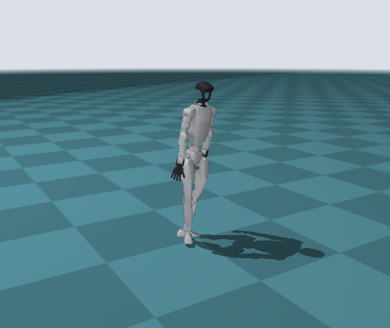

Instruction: In place motions

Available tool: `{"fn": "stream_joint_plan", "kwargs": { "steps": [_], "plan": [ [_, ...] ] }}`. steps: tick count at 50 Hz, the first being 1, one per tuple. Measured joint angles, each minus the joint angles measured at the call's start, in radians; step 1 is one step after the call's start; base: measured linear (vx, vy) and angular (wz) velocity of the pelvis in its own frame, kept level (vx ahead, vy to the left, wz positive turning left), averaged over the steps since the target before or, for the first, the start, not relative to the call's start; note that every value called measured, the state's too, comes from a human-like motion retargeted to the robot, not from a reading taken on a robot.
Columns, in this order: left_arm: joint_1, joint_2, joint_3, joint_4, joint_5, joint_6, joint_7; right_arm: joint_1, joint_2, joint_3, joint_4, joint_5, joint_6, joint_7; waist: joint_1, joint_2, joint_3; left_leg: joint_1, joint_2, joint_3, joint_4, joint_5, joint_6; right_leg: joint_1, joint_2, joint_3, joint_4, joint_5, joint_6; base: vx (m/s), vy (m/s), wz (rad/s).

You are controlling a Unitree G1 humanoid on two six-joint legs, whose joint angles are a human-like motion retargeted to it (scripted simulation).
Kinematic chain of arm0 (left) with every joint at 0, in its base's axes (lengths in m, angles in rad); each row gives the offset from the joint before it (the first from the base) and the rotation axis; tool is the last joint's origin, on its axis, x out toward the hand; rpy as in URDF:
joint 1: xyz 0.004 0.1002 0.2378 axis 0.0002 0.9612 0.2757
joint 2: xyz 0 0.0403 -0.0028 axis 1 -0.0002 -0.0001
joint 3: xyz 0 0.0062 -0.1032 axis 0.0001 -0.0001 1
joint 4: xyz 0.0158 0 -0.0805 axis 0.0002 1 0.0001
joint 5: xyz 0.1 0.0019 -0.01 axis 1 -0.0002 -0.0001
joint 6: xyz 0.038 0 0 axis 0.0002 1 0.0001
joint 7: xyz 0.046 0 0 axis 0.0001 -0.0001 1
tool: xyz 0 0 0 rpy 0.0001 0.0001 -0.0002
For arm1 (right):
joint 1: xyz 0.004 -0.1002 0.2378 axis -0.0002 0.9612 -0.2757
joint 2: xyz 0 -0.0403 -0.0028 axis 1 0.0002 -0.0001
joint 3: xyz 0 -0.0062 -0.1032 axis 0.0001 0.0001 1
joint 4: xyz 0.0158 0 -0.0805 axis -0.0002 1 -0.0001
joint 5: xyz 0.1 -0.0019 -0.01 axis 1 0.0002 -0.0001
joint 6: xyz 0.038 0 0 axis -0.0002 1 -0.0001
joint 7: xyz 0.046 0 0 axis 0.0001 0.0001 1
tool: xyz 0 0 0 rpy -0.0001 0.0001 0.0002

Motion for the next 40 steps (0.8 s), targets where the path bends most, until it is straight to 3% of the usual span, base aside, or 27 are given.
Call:
{"fn": "stream_joint_plan", "kwargs": {
  "steps": [3, 6, 9, 17, 20, 21, 25, 27, 30, 31, 35, 40],
  "plan": [
    [0.021, -0.014, 0.003, 0.005, 0.01, -0.001, 0.003, -0.011, -0.01, -0.019, 0.009, 0.035, 0.006, -0.001, 0.006, 0.014, -0.02, 0.014, 0.003, 0.141, -0.017, -0.027, -0.028, 0.031, 0.002, -0.169, 0.016, -0.006, 0.038, -0.46, 0.27, -2.76],
    [0.035, -0.029, 0.011, 0.004, 0.013, 0.0, 0.001, -0.025, -0.013, -0.035, 0.017, 0.073, 0.01, -0.001, 0.002, 0.008, -0.039, 0.009, -0.008, 0.22, -0.009, -0.058, -0.05, 0.027, 0.033, -0.179, -0.021, -0.014, 0.033, -0.54, 0.22, -2.64],
    [0.03, -0.038, 0.004, 0.002, 0.005, 0.006, -0.004, -0.032, -0.015, -0.055, 0.026, 0.101, 0.015, -0.005, 0.01, 0.002, -0.052, 0.013, -0.015, 0.322, 0.005, -0.081, -0.075, -0.04, 0.056, 0.003, -0.01, -0.015, 0.02, -0.52, 0.15, -2.42],
    [-0.039, -0.031, -0.044, -0.063, -0.001, 0.014, -0.02, -0.016, -0.013, -0.091, 0.053, 0.102, 0.03, -0.026, -0.152, 0.08, -0.051, 0.04, 0.053, 0.415, 0.069, -0.066, -0.113, -0.064, 0.141, 0.164, -0.08, 0.024, -0.021, -0.46, 0.16, -0.91],
    [-0.054, -0.017, -0.062, -0.121, -0.001, 0.002, -0.019, -0.001, -0.01, -0.091, 0.094, 0.124, 0.04, -0.037, -0.169, 0.051, -0.062, 0.065, 0.065, 0.441, 0.145, 0.002, -0.096, -0.055, 0.131, 0.233, -0.101, 0.029, -0.032, -0.15, 0.11, -0.91],
    [-0.058, -0.012, -0.065, -0.139, -0.004, -0.002, -0.02, 0.001, -0.006, -0.091, 0.112, 0.128, 0.045, -0.039, -0.165, 0.021, -0.068, 0.062, 0.068, 0.428, 0.204, 0.032, -0.062, -0.052, 0.107, 0.265, -0.102, 0.028, -0.032, -0.12, 0.07, -1.08],
    [-0.064, 0.002, -0.064, -0.198, -0.032, -0.012, -0.025, 0.01, 0.008, -0.088, 0.154, 0.108, 0.061, -0.014, -0.14, -0.1, -0.09, -0.076, 0.158, 0.213, 0.645, 0.07, 0.153, -0.053, 0.004, 0.399, -0.083, 0.021, -0.028, -0.05, 0.03, -1.23],
    [-0.064, -0.006, -0.052, -0.21, -0.061, -0.017, -0.026, 0.017, 0.011, -0.075, 0.141, 0.075, 0.067, 0.012, -0.122, -0.107, -0.086, -0.171, 0.168, 0.027, 0.791, 0.062, 0.137, -0.049, 0.015, 0.453, -0.088, 0.031, -0.037, -0.07, 0.02, -1.61],
    [-0.081, -0.039, -0.012, -0.182, -0.114, -0.022, -0.023, 0.018, 0.016, -0.049, 0.093, 0.028, 0.062, 0.028, -0.076, -0.113, -0.061, -0.288, 0.048, -0.248, 0.841, 0.068, 0.071, -0.04, 0.033, 0.545, -0.099, 0.061, -0.055, -0.12, 0.09, -2.09],
    [-0.087, -0.05, 0.004, -0.165, -0.132, -0.022, -0.018, 0.014, 0.015, -0.035, 0.076, 0.019, 0.05, 0.03, -0.065, -0.118, -0.052, -0.295, 0.037, -0.259, 0.823, 0.056, 0.076, -0.041, 0.033, 0.577, -0.097, 0.069, -0.06, -0.18, 0.1, -2.16],
    [-0.088, -0.078, 0.041, -0.112, -0.188, -0.038, -0.012, -0.004, 0.013, 0.013, 0.011, -0.034, 0.01, 0.064, -0.042, -0.118, -0.037, -0.285, 0.026, -0.249, 0.639, -0.013, 0.1, -0.049, 0.048, 0.69, -0.088, 0.095, -0.071, -0.08, 0.08, -2.02],
    [-0.071, -0.092, 0.034, -0.054, -0.172, -0.044, 0.025, -0.008, 0.03, 0.026, -0.041, -0.061, -0.003, 0.083, 0.027, -0.04, -0.016, -0.251, -0.1, -0.631, 0.271, 0.039, -0.008, -0.009, 0.179, 0.824, -0.116, 0.13, -0.078, 0.04, 0.0, -2.21]
  ]
}}
